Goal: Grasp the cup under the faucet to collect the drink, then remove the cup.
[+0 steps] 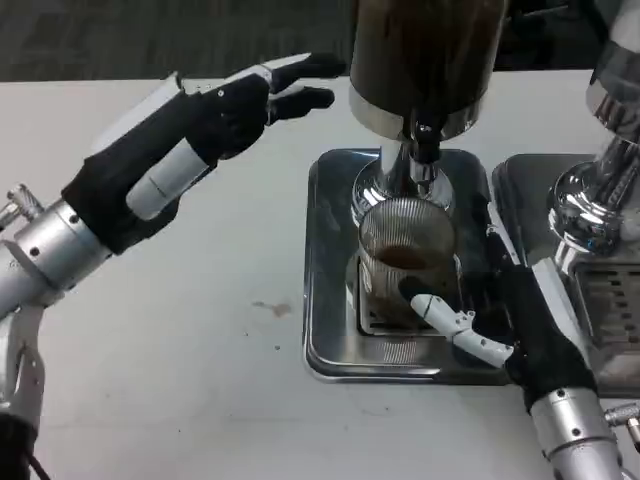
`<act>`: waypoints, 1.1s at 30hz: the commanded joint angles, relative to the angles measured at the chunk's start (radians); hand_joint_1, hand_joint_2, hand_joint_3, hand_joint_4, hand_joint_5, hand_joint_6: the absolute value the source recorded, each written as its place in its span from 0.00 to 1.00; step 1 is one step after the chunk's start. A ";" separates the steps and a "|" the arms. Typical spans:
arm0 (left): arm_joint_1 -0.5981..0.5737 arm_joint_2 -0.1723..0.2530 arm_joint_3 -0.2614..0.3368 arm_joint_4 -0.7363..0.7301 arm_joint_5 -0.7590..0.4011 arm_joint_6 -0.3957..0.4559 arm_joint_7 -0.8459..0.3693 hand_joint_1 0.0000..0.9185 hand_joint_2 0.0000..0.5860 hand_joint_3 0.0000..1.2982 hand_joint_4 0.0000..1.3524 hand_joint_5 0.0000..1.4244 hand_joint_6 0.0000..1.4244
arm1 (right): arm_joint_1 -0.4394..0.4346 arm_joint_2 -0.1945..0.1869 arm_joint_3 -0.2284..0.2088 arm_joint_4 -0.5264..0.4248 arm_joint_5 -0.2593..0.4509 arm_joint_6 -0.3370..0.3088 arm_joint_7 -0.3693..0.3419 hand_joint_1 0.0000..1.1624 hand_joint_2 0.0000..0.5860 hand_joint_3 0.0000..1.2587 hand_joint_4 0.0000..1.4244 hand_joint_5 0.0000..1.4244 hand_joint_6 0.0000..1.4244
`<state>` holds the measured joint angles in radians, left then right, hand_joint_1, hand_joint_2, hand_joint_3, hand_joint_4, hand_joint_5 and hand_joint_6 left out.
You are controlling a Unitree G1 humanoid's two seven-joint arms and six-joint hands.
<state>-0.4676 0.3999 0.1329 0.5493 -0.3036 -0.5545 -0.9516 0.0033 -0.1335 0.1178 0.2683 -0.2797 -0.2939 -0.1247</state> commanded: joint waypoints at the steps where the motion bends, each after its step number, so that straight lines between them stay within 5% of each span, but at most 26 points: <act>1: 0.067 0.014 0.001 -0.025 0.016 0.005 0.036 0.00 0.14 0.14 0.04 0.09 0.06 | -0.024 -0.013 -0.012 0.022 0.018 -0.024 0.017 0.50 0.34 0.00 0.00 0.00 0.00; 13: 0.145 0.021 -0.007 0.015 0.055 0.010 0.084 0.00 0.15 0.16 0.05 0.09 0.06 | -0.070 -0.025 -0.014 0.100 0.028 -0.059 0.030 0.49 0.31 0.00 0.00 0.00 0.00; 33: 0.135 0.033 -0.005 0.087 0.087 -0.002 0.104 0.00 0.17 0.17 0.07 0.11 0.07 | -0.152 0.007 -0.032 0.343 0.061 -0.264 0.016 0.51 0.28 0.00 0.00 0.00 0.00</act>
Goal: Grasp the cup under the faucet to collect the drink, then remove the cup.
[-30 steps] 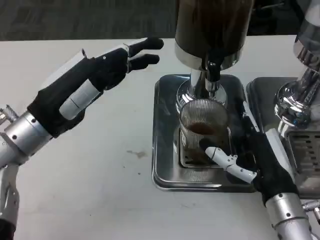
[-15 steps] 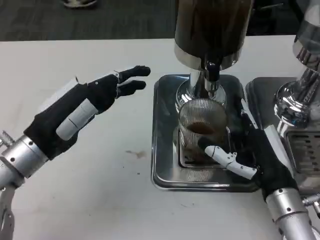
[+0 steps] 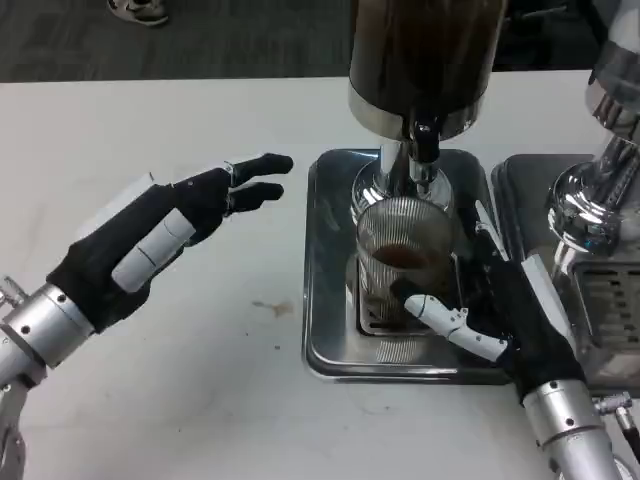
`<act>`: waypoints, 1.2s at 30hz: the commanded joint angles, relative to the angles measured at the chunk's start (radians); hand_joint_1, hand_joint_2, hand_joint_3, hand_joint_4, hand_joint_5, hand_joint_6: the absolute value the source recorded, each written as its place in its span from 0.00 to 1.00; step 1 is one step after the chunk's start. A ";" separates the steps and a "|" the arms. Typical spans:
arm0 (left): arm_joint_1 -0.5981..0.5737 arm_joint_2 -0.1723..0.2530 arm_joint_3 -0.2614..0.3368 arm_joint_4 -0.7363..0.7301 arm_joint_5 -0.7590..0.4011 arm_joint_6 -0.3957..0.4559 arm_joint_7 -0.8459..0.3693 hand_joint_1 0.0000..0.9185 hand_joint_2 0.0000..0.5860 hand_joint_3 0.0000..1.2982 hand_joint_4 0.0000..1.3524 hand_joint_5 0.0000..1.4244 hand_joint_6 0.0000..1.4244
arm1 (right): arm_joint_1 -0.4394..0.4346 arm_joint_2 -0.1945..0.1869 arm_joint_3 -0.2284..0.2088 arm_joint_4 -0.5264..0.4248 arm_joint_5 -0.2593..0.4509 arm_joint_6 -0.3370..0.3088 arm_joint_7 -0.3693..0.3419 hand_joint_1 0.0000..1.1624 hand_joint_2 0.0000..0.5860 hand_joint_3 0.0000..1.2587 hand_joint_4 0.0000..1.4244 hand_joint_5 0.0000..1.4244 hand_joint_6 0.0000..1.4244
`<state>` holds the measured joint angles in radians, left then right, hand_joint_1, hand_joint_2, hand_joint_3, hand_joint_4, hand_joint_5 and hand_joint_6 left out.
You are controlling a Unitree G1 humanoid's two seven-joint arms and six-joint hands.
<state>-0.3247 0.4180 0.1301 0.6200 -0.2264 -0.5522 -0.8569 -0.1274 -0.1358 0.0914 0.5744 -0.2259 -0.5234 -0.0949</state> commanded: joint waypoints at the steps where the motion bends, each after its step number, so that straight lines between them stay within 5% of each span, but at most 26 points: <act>1: -0.009 0.016 -0.001 0.018 0.011 -0.005 0.010 0.00 0.17 0.18 0.07 0.11 0.07 | -0.024 0.010 -0.007 0.043 0.007 -0.039 -0.014 0.51 0.28 0.00 0.00 0.00 0.00; 21: -0.011 0.038 -0.001 0.049 0.023 -0.001 0.023 0.00 0.17 0.21 0.11 0.13 0.09 | -0.093 0.001 0.022 0.161 -0.022 -0.052 0.007 0.58 0.27 0.00 0.00 0.00 0.05; 29: -0.005 0.045 -0.004 0.054 0.026 0.002 0.033 0.00 0.18 0.22 0.11 0.13 0.10 | -0.095 -0.001 0.031 0.160 -0.048 -0.020 -0.013 0.64 0.27 0.00 0.01 0.12 0.17; 36: -0.004 0.046 -0.006 0.057 0.029 0.002 0.038 0.00 0.17 0.22 0.12 0.14 0.11 | -0.097 0.011 0.041 0.168 -0.066 -0.004 -0.056 0.68 0.27 0.04 0.11 0.22 0.27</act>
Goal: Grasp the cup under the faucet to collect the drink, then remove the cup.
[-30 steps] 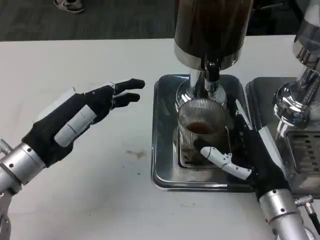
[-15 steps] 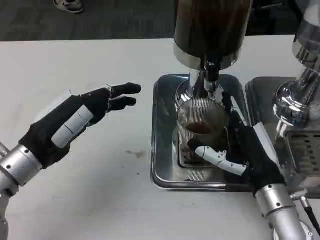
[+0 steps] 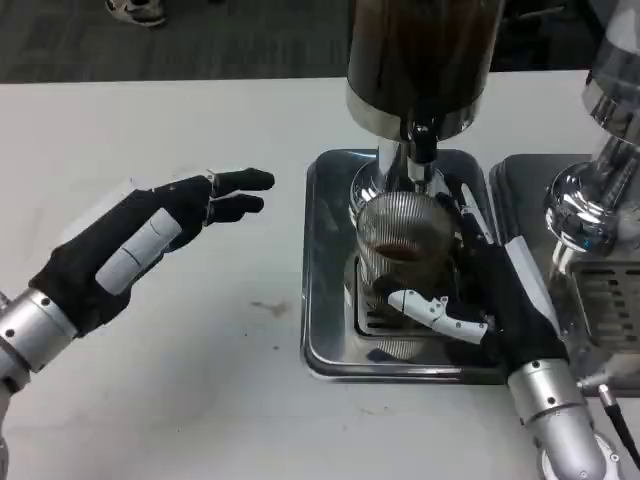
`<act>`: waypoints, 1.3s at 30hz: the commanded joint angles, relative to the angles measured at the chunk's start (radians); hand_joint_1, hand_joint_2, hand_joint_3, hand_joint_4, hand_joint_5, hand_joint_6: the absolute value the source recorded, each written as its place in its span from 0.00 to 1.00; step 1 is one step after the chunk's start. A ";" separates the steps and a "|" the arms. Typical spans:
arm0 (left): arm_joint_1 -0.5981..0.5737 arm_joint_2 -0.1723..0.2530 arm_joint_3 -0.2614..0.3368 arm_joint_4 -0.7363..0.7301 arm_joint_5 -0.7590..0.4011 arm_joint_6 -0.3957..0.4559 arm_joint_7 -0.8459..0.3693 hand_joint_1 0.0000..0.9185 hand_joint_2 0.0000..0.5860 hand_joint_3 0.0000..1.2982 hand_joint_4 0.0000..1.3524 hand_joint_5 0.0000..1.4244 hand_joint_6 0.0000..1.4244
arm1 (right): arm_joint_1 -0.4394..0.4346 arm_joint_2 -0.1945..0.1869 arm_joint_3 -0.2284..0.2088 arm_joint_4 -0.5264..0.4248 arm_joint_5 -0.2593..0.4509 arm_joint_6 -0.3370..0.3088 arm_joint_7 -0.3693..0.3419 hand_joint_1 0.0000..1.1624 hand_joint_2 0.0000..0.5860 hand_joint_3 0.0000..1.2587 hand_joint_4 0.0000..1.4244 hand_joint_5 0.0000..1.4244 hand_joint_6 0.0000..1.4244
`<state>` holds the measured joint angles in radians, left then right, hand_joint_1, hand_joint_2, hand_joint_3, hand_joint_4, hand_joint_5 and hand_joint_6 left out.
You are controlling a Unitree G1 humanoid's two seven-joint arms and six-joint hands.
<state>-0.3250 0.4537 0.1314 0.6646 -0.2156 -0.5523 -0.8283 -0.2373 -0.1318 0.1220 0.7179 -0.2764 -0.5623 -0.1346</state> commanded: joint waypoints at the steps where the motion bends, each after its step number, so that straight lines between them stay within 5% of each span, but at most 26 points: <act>1: -0.003 0.010 -0.007 0.014 0.019 0.002 0.010 0.00 0.17 0.23 0.12 0.14 0.11 | 0.013 0.009 0.012 0.026 -0.019 0.035 -0.026 0.68 0.27 0.06 0.13 0.23 0.28; 25: 0.002 0.009 -0.002 0.024 0.031 0.004 0.011 0.00 0.17 0.25 0.16 0.17 0.15 | 0.012 0.028 0.059 0.075 -0.120 -0.063 -0.294 0.71 0.29 0.32 0.34 0.45 0.59; 39: -0.006 0.004 -0.015 0.033 0.036 0.003 0.000 0.00 0.17 0.25 0.16 0.18 0.16 | 0.061 0.029 0.050 0.012 -0.172 -0.107 -0.429 0.72 0.32 0.46 0.48 0.60 0.78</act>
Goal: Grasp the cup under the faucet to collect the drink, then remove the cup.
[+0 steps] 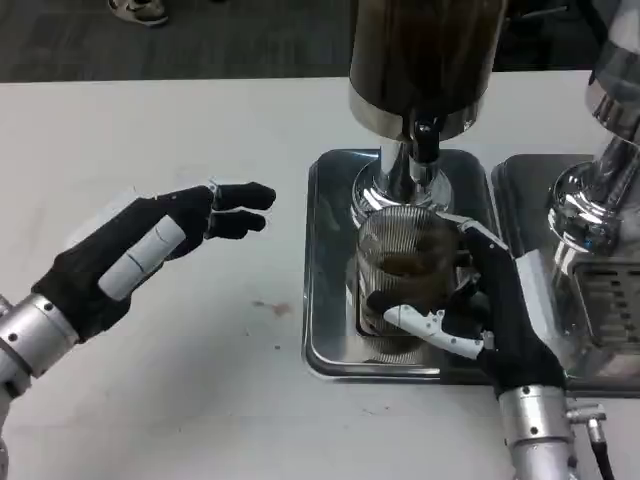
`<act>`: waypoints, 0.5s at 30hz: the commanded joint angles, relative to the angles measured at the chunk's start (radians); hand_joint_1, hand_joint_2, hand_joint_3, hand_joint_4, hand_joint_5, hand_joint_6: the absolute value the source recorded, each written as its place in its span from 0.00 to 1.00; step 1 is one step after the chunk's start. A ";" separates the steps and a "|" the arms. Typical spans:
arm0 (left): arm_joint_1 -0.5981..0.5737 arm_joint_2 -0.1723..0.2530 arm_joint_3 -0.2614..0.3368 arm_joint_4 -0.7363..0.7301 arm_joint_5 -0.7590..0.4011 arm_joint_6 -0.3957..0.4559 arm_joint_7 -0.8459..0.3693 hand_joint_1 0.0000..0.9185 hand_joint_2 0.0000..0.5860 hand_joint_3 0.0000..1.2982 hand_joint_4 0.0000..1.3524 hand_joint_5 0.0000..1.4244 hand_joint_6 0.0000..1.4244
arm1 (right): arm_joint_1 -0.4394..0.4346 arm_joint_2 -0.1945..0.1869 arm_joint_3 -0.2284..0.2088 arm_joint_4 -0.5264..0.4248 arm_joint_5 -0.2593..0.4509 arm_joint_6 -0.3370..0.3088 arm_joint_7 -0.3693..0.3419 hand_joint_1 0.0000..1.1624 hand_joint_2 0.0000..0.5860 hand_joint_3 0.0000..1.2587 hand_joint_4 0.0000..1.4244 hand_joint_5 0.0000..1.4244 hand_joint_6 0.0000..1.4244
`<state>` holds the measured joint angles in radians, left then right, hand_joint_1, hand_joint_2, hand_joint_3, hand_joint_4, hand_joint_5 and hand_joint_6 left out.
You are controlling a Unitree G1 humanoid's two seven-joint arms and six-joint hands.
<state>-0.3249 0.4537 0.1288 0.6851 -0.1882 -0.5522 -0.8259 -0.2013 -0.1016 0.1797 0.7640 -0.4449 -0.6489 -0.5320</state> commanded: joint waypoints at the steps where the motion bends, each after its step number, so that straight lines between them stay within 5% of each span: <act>1: -0.008 0.004 -0.014 0.014 0.008 0.002 -0.003 0.00 0.17 0.25 0.16 0.18 0.16 | 0.028 -0.001 -0.009 -0.041 -0.006 -0.021 -0.035 0.72 0.32 0.47 0.48 0.61 0.79; 15: -0.023 -0.006 -0.044 0.026 0.008 -0.012 -0.015 0.00 0.18 0.25 0.16 0.18 0.16 | 0.069 0.002 -0.030 -0.101 -0.030 -0.038 -0.102 0.75 0.29 0.55 0.56 0.71 0.89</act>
<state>-0.3283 0.4522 0.0955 0.6973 -0.1879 -0.5528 -0.8313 -0.1329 -0.1018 0.1626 0.6991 -0.4797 -0.6491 -0.5978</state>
